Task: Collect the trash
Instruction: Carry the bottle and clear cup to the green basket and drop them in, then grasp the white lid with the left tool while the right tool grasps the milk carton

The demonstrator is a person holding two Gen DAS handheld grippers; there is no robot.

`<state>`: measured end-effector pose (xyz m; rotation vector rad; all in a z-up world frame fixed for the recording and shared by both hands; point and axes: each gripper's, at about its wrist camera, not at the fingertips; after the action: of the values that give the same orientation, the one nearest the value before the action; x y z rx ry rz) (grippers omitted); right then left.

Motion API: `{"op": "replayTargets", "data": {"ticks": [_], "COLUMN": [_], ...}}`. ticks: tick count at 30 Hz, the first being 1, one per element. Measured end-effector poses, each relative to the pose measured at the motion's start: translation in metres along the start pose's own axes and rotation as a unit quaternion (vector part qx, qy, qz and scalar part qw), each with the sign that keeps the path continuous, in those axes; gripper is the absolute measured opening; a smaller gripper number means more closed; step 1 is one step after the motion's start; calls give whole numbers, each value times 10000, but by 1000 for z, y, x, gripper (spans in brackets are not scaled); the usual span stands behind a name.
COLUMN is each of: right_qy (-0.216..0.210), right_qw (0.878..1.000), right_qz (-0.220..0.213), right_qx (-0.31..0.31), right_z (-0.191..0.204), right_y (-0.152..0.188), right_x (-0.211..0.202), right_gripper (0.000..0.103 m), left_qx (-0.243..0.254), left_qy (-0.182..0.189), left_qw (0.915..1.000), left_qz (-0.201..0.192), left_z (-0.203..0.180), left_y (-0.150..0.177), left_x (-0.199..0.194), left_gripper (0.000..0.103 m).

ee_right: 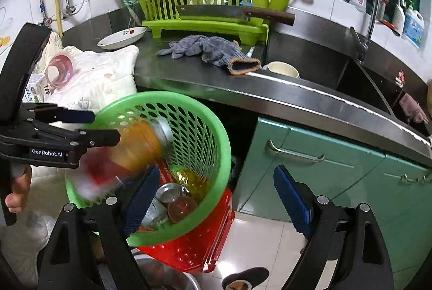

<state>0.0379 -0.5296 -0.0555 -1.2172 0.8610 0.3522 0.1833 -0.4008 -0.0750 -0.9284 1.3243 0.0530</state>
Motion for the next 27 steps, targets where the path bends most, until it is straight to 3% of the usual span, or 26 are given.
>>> {"op": "replayTargets", "data": {"ticks": [2,11,27], "right_qy": [5,-166,-934], "right_qw": [10000,9998,9940], "right_qz": [29,-33,99], "right_qx": [-2,-132,-551], "right_z": [-1,18,103], "right_y": [3,2,-12], "right_x": [1,-6,-2], "right_gripper": [83,87,87], "left_qx": [32,33,-733], "left_qy": [6,-335,-1274], "left_qw": [10000,9993,9887], "left_qz": [-43,-135,-308], "left_z": [-2,22,130], "left_y": [2,24,97], "left_x": [-3,-39,-125], "left_gripper": [83,83,83]}}
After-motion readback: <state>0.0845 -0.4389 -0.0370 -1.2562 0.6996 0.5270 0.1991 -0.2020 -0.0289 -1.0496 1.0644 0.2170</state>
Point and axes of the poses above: each gripper's, at about its wrist camera, not at the fingertips, and x roughly the way its jaws point, z to its left, y to its underside, and after that the axes turned 8 degrees about x, right-handed
